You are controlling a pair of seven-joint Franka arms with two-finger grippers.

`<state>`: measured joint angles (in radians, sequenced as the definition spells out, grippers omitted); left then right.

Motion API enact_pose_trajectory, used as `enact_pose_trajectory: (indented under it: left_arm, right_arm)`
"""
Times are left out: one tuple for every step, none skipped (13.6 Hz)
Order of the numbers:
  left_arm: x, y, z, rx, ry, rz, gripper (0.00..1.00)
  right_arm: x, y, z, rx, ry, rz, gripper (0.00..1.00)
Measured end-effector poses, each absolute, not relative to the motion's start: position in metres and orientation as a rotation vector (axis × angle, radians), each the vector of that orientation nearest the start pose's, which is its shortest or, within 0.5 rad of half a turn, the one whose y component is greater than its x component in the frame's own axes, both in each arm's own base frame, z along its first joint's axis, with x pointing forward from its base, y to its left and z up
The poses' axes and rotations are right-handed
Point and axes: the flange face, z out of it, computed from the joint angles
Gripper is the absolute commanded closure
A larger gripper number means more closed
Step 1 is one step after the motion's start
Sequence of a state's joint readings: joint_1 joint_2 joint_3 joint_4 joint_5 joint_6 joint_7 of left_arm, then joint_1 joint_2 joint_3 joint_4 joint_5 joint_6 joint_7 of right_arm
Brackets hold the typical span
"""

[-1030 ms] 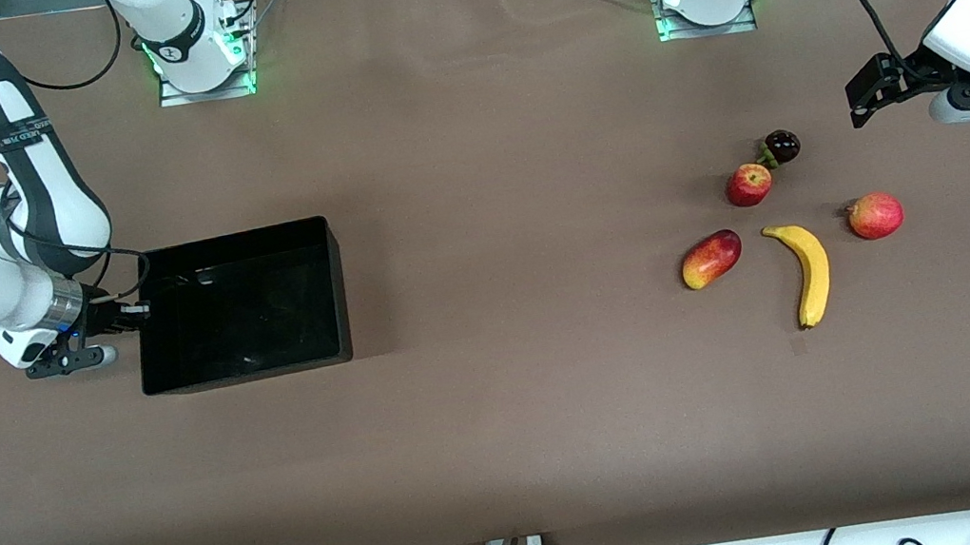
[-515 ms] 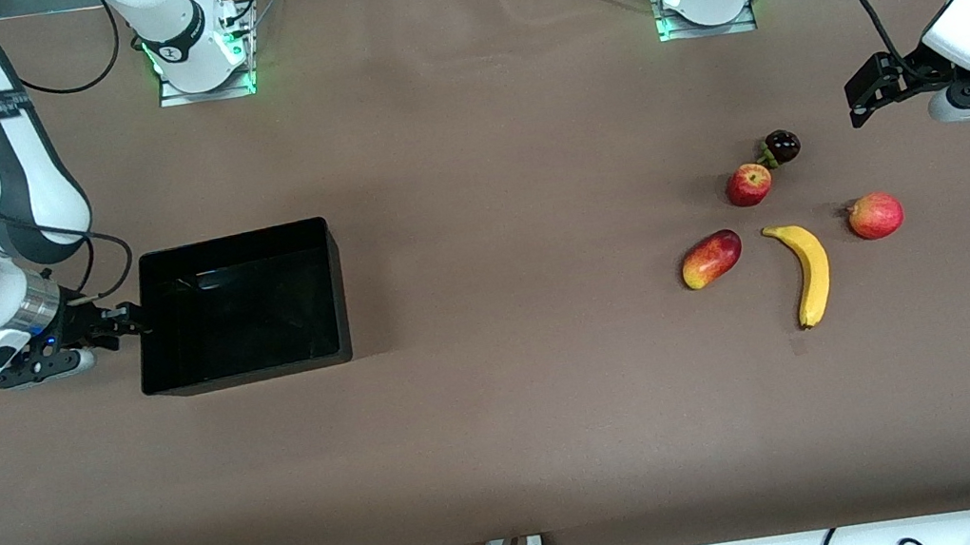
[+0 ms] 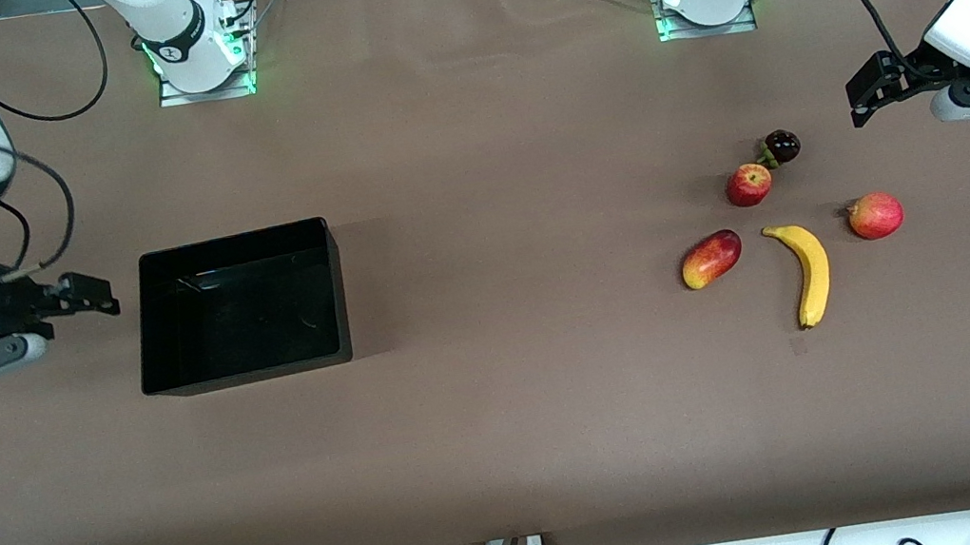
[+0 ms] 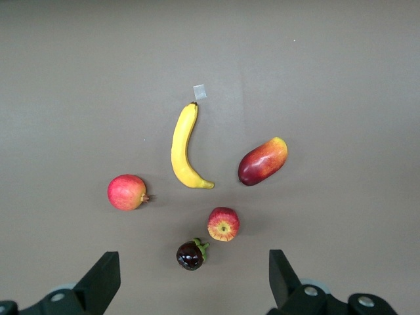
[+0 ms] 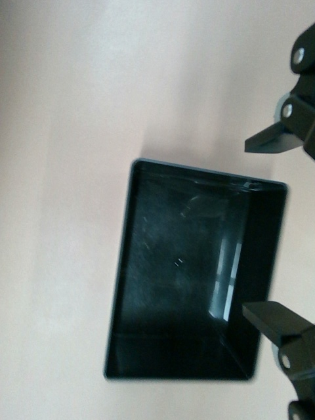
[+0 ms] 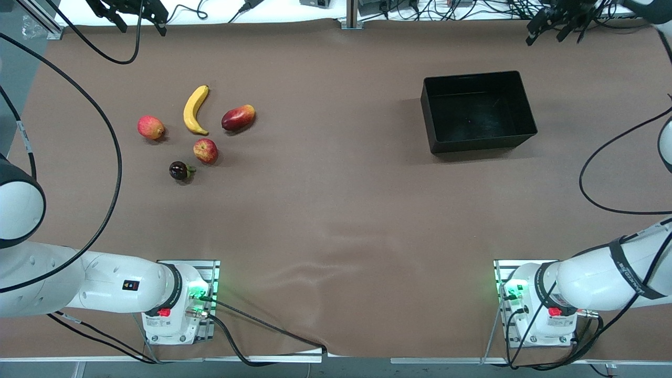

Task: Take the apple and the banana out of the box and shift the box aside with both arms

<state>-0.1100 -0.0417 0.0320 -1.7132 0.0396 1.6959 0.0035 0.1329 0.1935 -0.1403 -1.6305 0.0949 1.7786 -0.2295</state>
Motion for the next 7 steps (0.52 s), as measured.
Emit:
enact_pose_trajectory:
  left_arm:
    - [0.549, -0.039, 0.591, -3.101, 0.133, -0.04, 0.0]
    - [0.549, -0.039, 0.591, -3.101, 0.133, -0.041, 0.0]
    - [0.549, -0.039, 0.591, -3.101, 0.133, -0.041, 0.0]
    - [0.549, -0.039, 0.591, -3.101, 0.133, -0.041, 0.0]
    - [0.549, -0.039, 0.591, -3.101, 0.133, -0.041, 0.0]
    - [0.549, -0.039, 0.591, -3.101, 0.134, -0.041, 0.0]
    - [0.549, -0.04, 0.591, -3.101, 0.136, -0.04, 0.0]
  right_arm:
    - [0.609, 0.015, 0.523, -3.052, -0.318, 0.065, 0.0]
    - [0.601, 0.018, 0.544, -3.05, -0.327, 0.065, 0.0]
    - [0.594, 0.02, 0.562, -3.055, -0.333, 0.073, 0.0]
    - [0.589, 0.022, 0.577, -3.065, -0.341, 0.073, 0.0]
    - [0.587, 0.026, 0.587, -3.069, -0.355, 0.068, 0.0]
    - [0.586, 0.03, 0.591, -3.069, -0.368, 0.069, 0.0]
    - [0.586, 0.033, 0.59, -3.067, -0.378, 0.081, 0.0]
